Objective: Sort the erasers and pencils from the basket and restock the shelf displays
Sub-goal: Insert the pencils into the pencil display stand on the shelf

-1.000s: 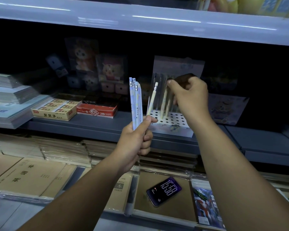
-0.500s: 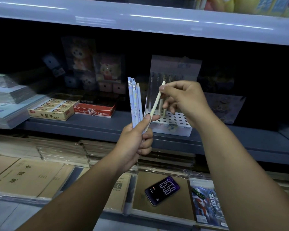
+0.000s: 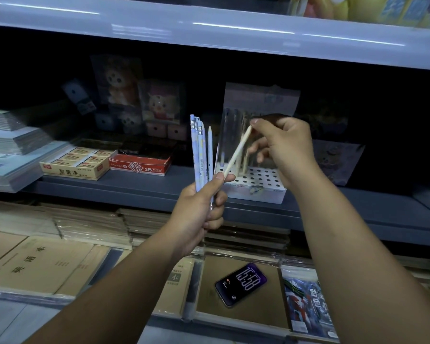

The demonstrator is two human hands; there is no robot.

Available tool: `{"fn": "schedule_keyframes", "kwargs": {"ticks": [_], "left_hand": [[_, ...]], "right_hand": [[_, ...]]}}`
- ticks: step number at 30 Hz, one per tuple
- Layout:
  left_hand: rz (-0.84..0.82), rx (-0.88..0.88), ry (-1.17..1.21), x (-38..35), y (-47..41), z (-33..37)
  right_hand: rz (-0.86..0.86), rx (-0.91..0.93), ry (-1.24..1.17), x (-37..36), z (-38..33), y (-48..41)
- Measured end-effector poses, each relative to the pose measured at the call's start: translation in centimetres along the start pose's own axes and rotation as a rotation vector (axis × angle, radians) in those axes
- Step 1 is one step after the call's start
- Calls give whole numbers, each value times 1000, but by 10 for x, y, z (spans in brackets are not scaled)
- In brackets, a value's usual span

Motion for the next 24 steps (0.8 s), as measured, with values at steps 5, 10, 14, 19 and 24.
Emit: {"fn": "schedule_keyframes", "kwargs": {"ticks": [5,10,14,19,24], "left_hand": [[64,28,10,3,0,-1],[80,27,-2,4,-2,-1],[72,19,-16,2,-1,-1],[2,48,9,-1,3,2],[-94,100,110,-1,4,5]], "right_hand": [[161,95,-4,18,0,-11],[249,191,98,31,4,-17],[252,228,175,28,9,-18],[260,286,280,26,3,-19],[240,324,298,21,-2,-16]]}}
Point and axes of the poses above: each hand's wrist, its own y-axis away from the middle knuckle, its own x-axis out of the back of the hand, z = x × y, the point moved 1 cm from there along -y, towards the middle knuckle, and after that the axes turned 9 degrees about -x, right-handed, at the moved point
